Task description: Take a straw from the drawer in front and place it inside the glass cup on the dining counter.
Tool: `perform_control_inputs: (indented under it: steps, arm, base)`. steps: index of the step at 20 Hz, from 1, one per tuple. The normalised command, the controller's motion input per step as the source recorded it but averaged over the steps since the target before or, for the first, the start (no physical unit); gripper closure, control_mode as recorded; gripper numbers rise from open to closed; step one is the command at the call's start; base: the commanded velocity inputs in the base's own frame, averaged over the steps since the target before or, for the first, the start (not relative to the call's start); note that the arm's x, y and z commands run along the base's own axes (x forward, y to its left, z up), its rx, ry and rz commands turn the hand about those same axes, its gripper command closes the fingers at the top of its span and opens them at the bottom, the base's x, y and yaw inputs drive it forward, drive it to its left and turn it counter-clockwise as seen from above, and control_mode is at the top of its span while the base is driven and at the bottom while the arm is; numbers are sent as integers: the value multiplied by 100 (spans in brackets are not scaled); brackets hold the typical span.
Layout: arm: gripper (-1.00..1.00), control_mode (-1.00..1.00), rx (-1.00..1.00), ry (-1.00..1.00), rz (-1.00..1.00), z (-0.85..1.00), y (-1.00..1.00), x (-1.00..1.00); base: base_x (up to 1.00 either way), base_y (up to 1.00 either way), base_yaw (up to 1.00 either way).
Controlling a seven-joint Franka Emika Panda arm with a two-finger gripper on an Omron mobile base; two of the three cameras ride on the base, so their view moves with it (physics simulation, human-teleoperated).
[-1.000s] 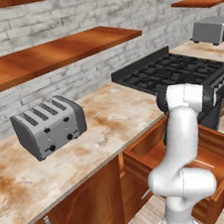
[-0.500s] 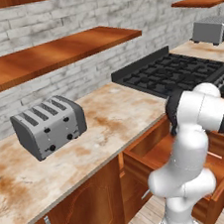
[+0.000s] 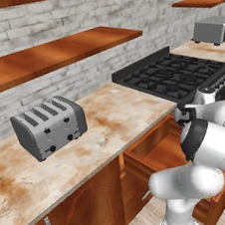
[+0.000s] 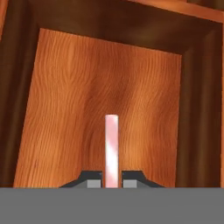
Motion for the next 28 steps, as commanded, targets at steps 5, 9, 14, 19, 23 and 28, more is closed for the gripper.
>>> perform_control_inputs:
  steps: [5,9,14,19,23,28]
  arm:
    - [100,-100,0,-1,-17,100,22,0]
    - [100,-100,0,0,-30,100,23,1]
    - [100,-100,7,0,-35,100,13,0]
    - [100,-100,16,0,-28,96,1,-4]
    - [100,-100,12,-10,-17,74,4,-21]
    - [100,-100,2,-15,-9,36,2,-52]
  base:
    - [0,0,0]
    - [0,0,0]
    - [0,0,0]
    - [0,0,0]
    - [0,0,0]
    - [0,0,0]
